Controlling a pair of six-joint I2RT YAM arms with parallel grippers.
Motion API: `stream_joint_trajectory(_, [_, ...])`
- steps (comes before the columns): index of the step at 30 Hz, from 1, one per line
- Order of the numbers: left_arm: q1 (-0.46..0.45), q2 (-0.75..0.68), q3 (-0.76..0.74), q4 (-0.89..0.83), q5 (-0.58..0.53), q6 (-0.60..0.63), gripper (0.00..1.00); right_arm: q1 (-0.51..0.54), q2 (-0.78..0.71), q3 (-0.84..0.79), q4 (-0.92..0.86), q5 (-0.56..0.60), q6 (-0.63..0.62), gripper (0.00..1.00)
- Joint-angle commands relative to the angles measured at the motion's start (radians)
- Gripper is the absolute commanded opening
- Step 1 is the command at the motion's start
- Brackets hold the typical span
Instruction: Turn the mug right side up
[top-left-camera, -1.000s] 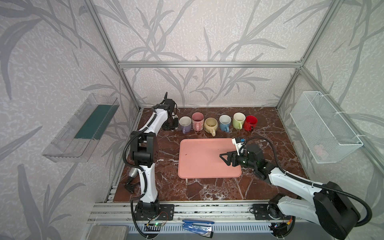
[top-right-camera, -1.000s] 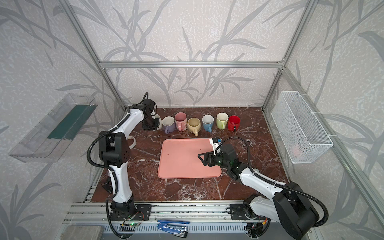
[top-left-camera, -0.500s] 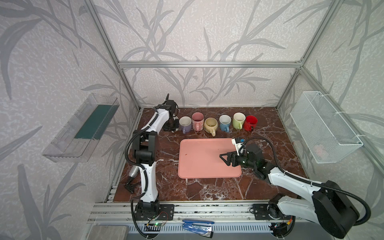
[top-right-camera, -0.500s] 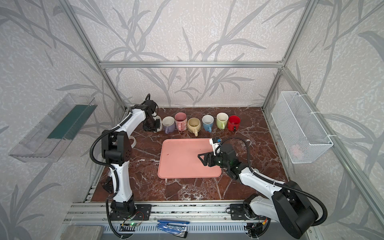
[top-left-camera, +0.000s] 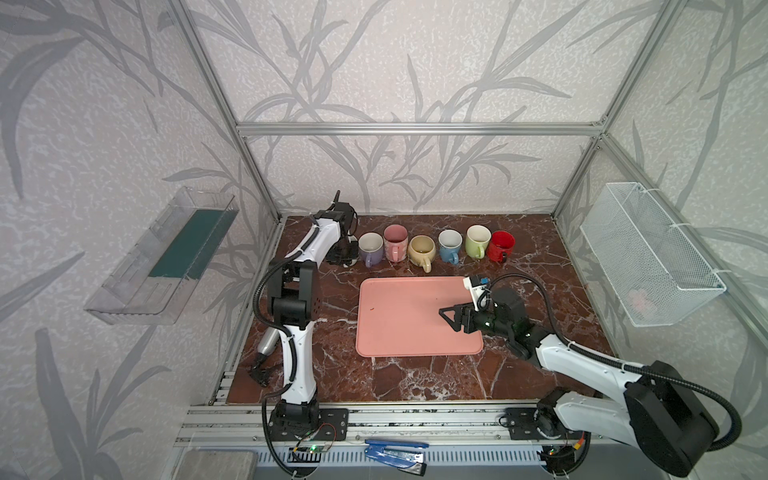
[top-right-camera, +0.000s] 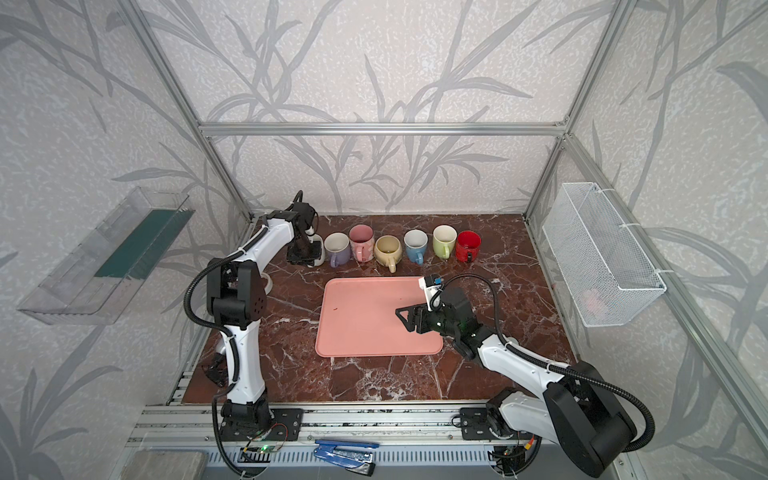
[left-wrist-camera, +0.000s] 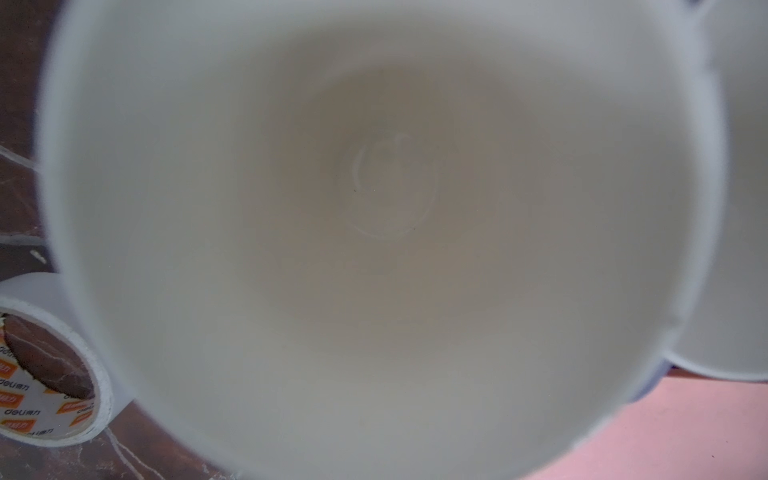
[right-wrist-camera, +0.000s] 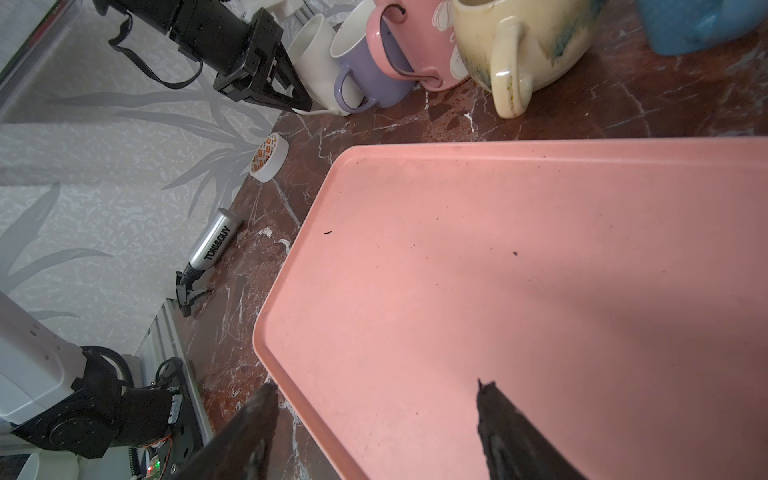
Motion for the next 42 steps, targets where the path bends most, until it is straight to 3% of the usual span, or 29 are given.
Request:
stream_joint_trajectory(1, [-0.006, -0.005, 0.035, -0.016, -0.020, 0.021, 0.12, 0.004, -0.003, 0.003, 0.018, 0.002, 0.002, 0.75])
stream_joint_trajectory(14, [-0.012, -0.068, 0.017, -0.011, -0.019, 0.027, 0.36, 0.003, -0.072, 0.016, -0.052, 0.033, -0.034, 0.75])
stream_joint_trajectory(18, [-0.017, -0.144, -0.016, 0.007, -0.023, 0.038, 0.50, 0.001, -0.083, 0.035, -0.096, 0.047, -0.057, 0.75])
stream_joint_trajectory(26, [-0.020, -0.349, -0.162, 0.070, 0.001, 0.020, 0.67, -0.006, -0.193, 0.074, -0.215, 0.120, -0.119, 0.80])
stream_joint_trajectory(30, [-0.023, -0.508, -0.296, 0.139, 0.003, -0.003, 0.81, -0.017, -0.239, 0.104, -0.302, 0.185, -0.156, 0.87])
stream_joint_trajectory(33, [-0.022, -0.645, -0.431, 0.212, -0.021, -0.029, 0.83, -0.028, -0.254, 0.118, -0.349, 0.252, -0.176, 0.98])
stream_joint_trajectory(38, [-0.024, -0.915, -0.751, 0.449, -0.069, -0.098, 0.90, -0.054, -0.288, 0.101, -0.363, 0.393, -0.205, 0.99])
stream_joint_trajectory(42, [-0.021, -1.100, -0.980, 0.623, -0.145, -0.099, 0.91, -0.067, -0.320, 0.040, -0.262, 0.564, -0.285, 0.99])
